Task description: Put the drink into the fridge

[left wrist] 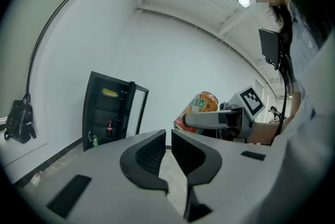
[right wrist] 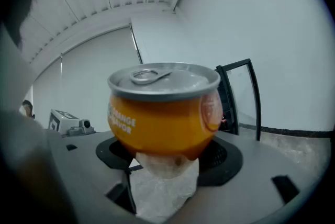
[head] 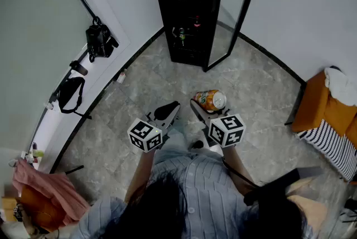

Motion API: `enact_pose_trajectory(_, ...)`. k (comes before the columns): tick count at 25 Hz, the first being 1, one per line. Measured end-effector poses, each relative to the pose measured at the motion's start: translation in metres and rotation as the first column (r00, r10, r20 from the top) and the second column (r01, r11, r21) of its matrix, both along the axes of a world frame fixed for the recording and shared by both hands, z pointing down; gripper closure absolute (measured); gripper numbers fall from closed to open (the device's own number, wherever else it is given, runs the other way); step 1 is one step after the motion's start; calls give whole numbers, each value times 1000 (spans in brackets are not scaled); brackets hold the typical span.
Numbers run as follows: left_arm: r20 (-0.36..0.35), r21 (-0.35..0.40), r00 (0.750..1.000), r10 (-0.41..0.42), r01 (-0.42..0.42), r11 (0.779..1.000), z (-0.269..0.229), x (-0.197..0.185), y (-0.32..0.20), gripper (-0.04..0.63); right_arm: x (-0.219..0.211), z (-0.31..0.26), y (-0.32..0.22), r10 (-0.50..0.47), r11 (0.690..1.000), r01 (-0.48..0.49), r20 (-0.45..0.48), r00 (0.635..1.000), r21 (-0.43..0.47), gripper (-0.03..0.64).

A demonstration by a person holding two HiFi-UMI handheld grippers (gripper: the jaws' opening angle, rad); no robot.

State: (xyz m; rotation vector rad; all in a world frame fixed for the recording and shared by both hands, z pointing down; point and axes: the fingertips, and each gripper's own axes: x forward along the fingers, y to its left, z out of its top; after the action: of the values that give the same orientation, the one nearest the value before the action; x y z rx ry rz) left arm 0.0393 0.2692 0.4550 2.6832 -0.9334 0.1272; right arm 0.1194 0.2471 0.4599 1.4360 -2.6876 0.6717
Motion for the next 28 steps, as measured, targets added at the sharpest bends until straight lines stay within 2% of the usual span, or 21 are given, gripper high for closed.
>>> enact_pose_trajectory(10, -4, -27, 1000, 13, -13, 1000, 6, 8, -5, 554, 7, 3, -9, -1, 1000, 2, 25, 1000, -27, 302)
enact_pose_trajectory(17, -9, -49, 1000, 0, 0, 999, 15, 0, -19, 554, -5, 11, -22, -29, 998, 29, 14, 999, -50, 302)
enact_pose_trajectory(28, -24, -79, 1000, -3, 1, 997, 23, -20, -84, 554, -20, 22, -79, -24, 997, 22, -14, 1000, -78, 302)
